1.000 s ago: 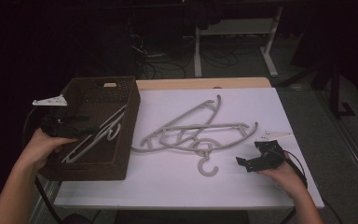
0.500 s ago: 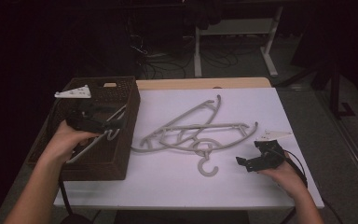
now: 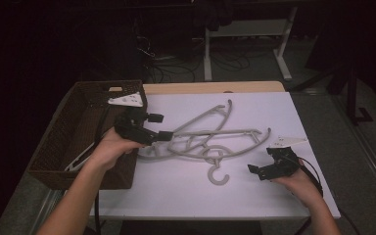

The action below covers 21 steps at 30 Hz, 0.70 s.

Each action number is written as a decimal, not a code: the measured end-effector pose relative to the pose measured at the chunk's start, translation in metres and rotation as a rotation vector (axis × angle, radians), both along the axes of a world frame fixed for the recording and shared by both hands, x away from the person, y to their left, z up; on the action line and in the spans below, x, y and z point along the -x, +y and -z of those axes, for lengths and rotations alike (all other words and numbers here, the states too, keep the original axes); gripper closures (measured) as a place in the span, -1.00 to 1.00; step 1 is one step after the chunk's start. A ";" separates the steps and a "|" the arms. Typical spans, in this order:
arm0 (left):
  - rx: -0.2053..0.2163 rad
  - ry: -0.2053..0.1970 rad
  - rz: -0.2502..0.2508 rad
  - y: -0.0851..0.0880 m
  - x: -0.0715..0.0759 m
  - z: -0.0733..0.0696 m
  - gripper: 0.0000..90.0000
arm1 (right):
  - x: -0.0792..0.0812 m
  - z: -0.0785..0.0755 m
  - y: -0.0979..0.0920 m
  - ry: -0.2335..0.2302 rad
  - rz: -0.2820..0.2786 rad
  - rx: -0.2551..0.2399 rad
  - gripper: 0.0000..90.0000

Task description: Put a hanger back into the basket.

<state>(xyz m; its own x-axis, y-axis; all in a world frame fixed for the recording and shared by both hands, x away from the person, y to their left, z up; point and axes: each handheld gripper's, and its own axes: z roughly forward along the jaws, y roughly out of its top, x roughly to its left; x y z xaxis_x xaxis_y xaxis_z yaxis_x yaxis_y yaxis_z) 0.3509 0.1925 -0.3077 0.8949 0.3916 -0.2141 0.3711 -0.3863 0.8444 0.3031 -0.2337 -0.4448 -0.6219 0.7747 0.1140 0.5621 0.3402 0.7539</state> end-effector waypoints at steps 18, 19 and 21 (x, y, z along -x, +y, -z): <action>-0.116 0.007 0.070 -0.060 -0.020 0.073 -0.34 | 0.002 0.002 0.003 0.002 -0.025 0.012 -1.00; -0.138 0.001 0.069 -0.063 -0.021 0.077 -0.34 | 0.002 0.002 0.003 0.002 -0.025 0.012 -1.00; -0.182 -0.006 0.076 -0.067 -0.024 0.085 -0.29 | 0.002 0.002 0.003 0.005 -0.022 0.011 -1.00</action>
<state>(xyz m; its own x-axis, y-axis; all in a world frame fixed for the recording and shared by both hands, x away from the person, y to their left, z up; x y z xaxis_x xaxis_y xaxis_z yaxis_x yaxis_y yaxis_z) 0.3745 0.1257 -0.3925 0.9245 0.3543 -0.1408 0.3303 -0.5596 0.7601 0.3010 -0.2307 -0.4466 -0.6385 0.7620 0.1087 0.5579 0.3609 0.7473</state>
